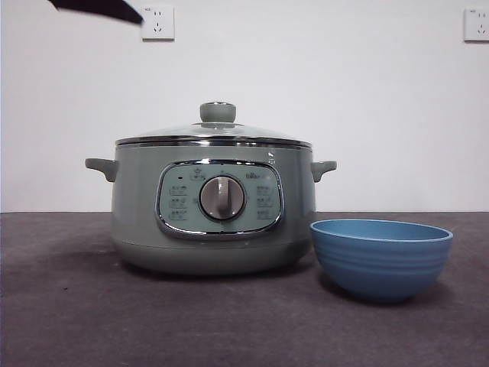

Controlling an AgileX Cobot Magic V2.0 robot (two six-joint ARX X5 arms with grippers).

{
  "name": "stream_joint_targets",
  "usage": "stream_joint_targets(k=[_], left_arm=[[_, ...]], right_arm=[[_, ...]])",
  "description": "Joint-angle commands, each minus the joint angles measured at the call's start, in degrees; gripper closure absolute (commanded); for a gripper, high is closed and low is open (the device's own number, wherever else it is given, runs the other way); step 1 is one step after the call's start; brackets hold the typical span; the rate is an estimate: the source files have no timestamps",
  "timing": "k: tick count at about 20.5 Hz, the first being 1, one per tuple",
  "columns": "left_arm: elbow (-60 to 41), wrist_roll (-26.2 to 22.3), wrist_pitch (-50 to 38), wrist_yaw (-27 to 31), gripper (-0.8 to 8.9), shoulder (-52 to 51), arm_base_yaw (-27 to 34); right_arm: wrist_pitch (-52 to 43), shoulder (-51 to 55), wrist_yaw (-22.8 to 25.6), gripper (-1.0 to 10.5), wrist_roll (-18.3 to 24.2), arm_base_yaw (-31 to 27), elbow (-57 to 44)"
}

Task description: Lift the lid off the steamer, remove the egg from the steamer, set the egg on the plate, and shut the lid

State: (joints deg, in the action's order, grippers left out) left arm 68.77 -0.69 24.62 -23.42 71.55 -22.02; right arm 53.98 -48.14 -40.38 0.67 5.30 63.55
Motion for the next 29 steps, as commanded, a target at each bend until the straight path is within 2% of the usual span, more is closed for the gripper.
stream_joint_targets(k=[1, 15, 26, 29], left_arm=[[0.0, -0.9, -3.5, 1.8, 3.37, 3.4, -1.2], [0.0, -1.1, -20.4, 11.6, 3.38, 17.4, -5.7], [0.0, -0.8, -22.1, 13.5, 3.38, 22.4, -5.9], [0.0, -0.8, -22.9, 13.6, 3.83, 22.4, -5.9]], right_arm=[[-0.3, 0.1, 0.0, 5.0, -0.2, 0.1, 0.2], [-0.3, 0.1, 0.0, 5.0, -0.2, 0.1, 0.2], [-0.3, 0.1, 0.0, 5.0, 0.3, 0.1, 0.2], [-0.3, 0.1, 0.0, 5.0, 0.3, 0.1, 0.2]])
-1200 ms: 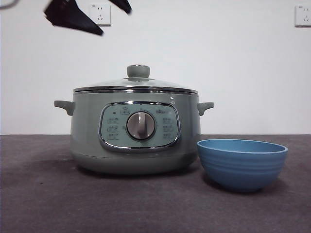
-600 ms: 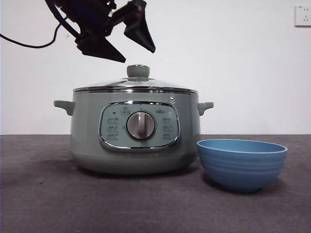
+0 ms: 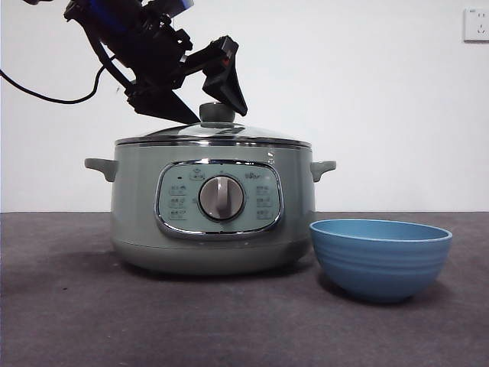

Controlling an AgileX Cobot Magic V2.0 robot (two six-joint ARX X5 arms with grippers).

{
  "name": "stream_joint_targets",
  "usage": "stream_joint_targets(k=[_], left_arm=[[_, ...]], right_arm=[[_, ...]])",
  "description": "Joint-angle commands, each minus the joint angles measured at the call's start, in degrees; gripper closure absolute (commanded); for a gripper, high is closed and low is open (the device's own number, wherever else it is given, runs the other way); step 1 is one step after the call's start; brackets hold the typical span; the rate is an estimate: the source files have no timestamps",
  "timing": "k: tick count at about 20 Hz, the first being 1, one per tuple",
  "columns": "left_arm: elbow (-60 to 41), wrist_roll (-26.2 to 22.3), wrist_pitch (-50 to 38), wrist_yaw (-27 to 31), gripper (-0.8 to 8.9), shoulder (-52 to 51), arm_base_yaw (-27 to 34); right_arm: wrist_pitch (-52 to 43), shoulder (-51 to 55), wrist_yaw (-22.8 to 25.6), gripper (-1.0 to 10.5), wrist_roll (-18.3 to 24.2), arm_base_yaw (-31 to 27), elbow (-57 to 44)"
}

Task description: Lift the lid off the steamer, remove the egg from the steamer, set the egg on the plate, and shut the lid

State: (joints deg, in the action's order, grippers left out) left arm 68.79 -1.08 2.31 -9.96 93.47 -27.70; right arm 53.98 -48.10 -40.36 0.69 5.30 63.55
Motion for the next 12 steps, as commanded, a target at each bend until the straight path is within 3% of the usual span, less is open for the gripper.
stream_joint_targets(k=[1, 9, 12], left_arm=[[-0.1, -0.4, -0.6, 0.2, 4.20, 0.7, -0.2], [-0.1, 2.7, 0.1, -0.7, 4.22, 2.0, -0.4], [-0.1, 2.8, 0.0, -0.7, 5.93, 2.0, -0.5]], right_arm=[[-0.3, 0.1, 0.0, 5.0, 0.3, 0.1, 0.2], [-0.3, 0.1, 0.0, 5.0, 0.3, 0.1, 0.2], [-0.3, 0.1, 0.0, 5.0, 0.3, 0.1, 0.2]])
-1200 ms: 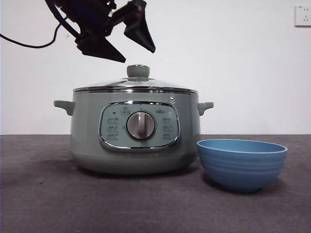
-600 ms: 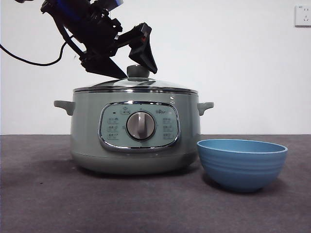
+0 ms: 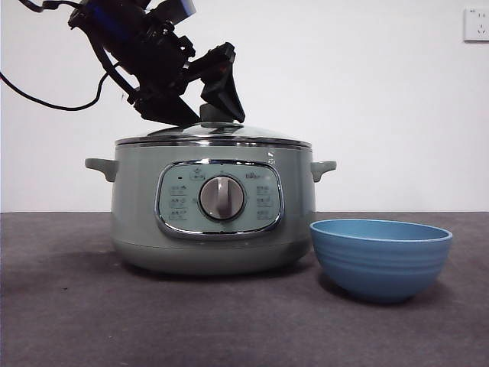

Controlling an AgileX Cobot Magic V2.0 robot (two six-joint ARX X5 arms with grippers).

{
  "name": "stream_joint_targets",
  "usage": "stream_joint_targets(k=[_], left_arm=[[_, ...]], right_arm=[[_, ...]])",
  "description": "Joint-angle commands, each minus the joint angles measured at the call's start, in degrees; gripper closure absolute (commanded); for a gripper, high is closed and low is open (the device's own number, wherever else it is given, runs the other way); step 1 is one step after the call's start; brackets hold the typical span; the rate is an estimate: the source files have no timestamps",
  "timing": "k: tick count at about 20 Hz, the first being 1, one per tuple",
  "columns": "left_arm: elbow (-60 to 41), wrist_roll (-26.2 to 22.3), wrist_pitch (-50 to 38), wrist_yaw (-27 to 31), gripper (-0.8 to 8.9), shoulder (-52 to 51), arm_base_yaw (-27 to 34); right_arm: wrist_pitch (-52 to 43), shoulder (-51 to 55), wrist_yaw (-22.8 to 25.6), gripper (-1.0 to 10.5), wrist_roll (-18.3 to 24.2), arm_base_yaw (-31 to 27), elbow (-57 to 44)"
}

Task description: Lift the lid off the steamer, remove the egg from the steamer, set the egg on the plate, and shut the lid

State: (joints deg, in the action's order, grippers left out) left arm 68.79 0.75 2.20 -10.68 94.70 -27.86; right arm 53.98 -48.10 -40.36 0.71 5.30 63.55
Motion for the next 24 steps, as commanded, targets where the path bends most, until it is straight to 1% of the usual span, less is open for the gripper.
stream_joint_targets(k=[1, 2, 3, 8, 19, 24], left_arm=[[-0.1, 0.9, 0.2, 0.0, 6.91, 0.8, -0.3], [-0.1, 0.9, 0.3, 0.0, 7.82, 0.8, -0.3], [-0.1, 1.0, 0.4, 0.0, 8.27, 0.8, -0.3], [-0.1, 1.2, 0.2, 0.0, 8.22, 0.7, -0.3], [0.0, 1.2, -1.3, -0.1, 8.22, -3.5, -0.2], [0.9, 1.2, 0.1, -0.1, 8.22, -7.9, -0.2]], right_arm=[[-0.3, 0.1, 0.0, 5.0, 0.2, 0.1, 0.2], [-0.3, 0.1, 0.0, 5.0, 0.2, 0.1, 0.2], [-0.4, 0.1, 0.0, 5.0, 0.2, 0.1, 0.2], [-0.3, 0.1, 0.2, 5.0, 0.2, 0.1, 0.2], [-0.3, 0.1, 0.2, 5.0, 0.2, 0.1, 0.2], [-0.3, 0.1, 0.2, 5.0, 0.2, 0.1, 0.2]])
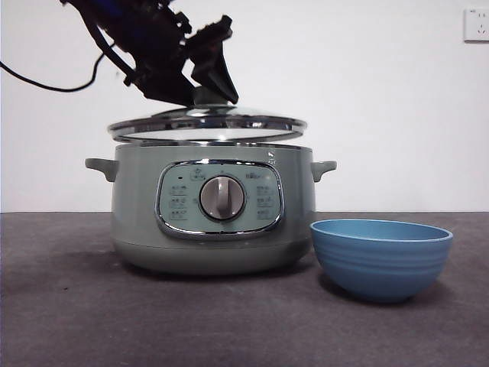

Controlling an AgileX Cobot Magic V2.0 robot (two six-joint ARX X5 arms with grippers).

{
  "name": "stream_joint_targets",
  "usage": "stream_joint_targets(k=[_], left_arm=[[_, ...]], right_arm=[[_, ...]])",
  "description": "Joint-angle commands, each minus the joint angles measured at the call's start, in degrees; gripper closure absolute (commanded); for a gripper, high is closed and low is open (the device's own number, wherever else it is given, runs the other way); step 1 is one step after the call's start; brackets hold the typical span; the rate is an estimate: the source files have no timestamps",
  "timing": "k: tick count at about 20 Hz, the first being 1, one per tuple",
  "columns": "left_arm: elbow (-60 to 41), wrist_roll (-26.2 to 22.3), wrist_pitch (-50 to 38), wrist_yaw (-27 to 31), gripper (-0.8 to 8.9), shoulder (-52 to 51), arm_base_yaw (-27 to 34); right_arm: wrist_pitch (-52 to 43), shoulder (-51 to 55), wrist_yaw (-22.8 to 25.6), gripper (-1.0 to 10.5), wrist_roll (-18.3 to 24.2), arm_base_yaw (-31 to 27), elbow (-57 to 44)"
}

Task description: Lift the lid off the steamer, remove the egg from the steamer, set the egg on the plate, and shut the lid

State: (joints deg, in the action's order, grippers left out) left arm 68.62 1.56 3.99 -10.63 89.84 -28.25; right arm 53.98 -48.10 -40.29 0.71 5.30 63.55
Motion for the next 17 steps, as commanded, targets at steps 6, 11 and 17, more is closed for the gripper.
stream_joint_targets(k=[6, 11, 17], left_arm=[[5.2, 0.3, 9.9, 0.0, 8.22, -16.9, 0.3], [5.4, 0.3, 21.6, 4.7, 8.22, -32.1, 0.3], [5.4, -0.3, 37.1, 9.4, 8.22, -46.0, 0.3]], right_arm=[[-1.7, -1.3, 0.2, 5.0, -1.0, 0.1, 0.2], [-8.1, -5.9, 0.3, 5.0, -4.9, 1.9, 0.6], [-9.4, -18.4, 10.2, 5.0, -5.8, 14.0, 8.3]])
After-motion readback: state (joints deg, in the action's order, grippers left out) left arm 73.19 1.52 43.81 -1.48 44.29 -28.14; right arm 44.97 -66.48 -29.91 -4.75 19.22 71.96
